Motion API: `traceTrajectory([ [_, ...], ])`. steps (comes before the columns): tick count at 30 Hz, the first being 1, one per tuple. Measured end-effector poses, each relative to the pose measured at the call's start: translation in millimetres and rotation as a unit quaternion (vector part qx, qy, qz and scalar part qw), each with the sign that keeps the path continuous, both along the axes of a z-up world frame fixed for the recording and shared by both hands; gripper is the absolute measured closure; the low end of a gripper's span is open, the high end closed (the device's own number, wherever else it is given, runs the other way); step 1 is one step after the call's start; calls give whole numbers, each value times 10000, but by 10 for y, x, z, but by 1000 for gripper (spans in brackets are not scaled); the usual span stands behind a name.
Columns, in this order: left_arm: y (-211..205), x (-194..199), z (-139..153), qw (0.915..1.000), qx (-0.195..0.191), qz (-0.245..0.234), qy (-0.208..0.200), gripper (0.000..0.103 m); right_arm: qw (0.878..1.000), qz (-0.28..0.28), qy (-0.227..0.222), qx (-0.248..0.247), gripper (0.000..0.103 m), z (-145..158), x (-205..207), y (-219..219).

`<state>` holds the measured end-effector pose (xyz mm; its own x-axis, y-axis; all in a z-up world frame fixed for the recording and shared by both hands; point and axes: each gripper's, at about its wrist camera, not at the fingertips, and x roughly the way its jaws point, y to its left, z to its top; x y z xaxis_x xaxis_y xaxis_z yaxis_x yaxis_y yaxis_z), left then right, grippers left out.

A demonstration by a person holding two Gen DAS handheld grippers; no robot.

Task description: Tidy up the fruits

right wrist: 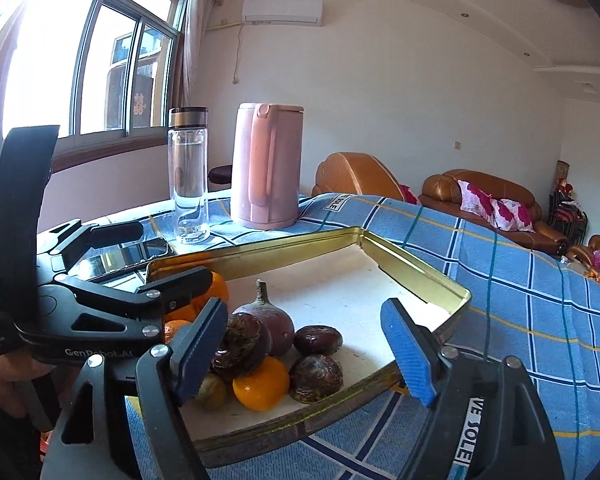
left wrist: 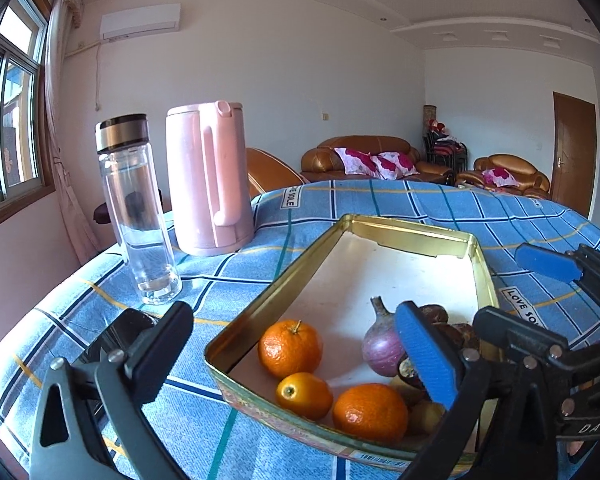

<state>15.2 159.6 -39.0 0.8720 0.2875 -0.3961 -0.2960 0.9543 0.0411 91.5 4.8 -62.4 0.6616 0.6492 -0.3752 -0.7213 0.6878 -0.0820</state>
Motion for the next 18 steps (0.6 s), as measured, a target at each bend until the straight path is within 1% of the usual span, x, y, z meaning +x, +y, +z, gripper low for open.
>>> traceTrajectory([
  [7,-83,-81,129,9996,44,25,-273,0,9991,-348,-215,146,23,84,-23,-250],
  [18,-206,-115,204,9993,78,-35,-354,0,9978,-477,-380,259,22,199,-87,-399],
])
